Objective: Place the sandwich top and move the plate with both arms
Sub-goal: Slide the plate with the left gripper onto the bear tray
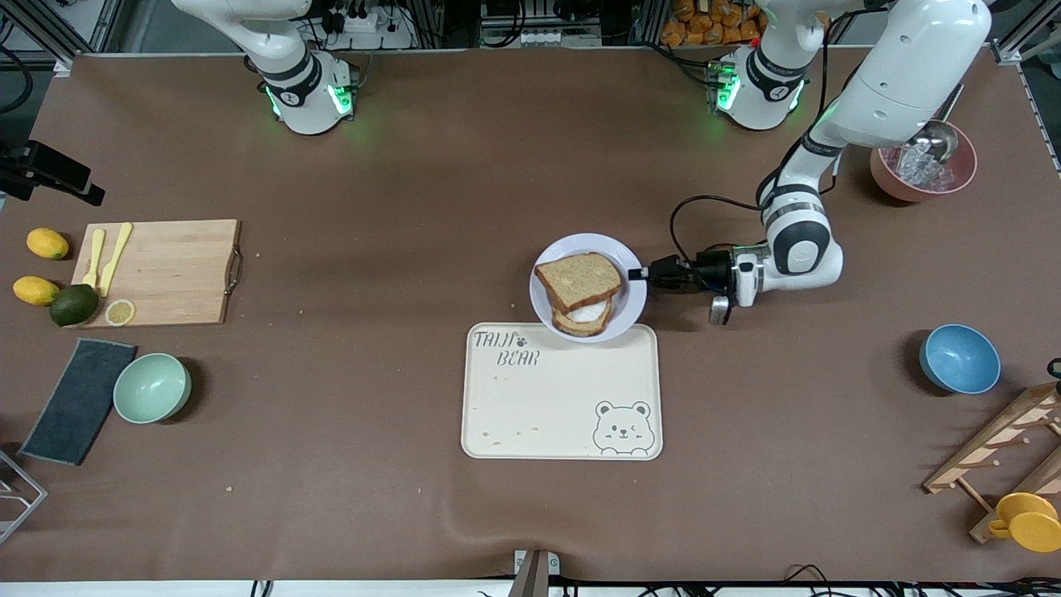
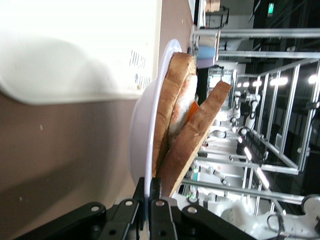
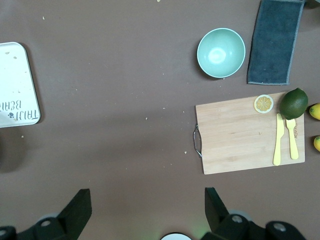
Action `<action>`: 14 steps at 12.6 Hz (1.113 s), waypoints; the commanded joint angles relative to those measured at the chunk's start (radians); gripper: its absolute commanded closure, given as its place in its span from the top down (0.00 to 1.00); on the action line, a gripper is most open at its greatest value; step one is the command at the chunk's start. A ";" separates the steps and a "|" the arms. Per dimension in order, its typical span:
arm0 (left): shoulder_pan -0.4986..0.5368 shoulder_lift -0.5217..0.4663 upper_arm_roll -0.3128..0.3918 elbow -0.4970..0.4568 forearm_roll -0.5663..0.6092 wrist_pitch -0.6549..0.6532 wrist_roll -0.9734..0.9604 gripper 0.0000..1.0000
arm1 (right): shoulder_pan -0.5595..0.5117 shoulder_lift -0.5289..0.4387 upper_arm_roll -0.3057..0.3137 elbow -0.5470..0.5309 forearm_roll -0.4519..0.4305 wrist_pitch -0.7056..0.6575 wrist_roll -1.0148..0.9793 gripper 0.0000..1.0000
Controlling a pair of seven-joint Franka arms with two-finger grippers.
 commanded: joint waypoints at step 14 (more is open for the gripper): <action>-0.046 0.169 -0.002 0.256 -0.302 0.112 -0.027 0.00 | -0.009 0.007 0.009 -0.006 -0.019 -0.003 0.012 1.00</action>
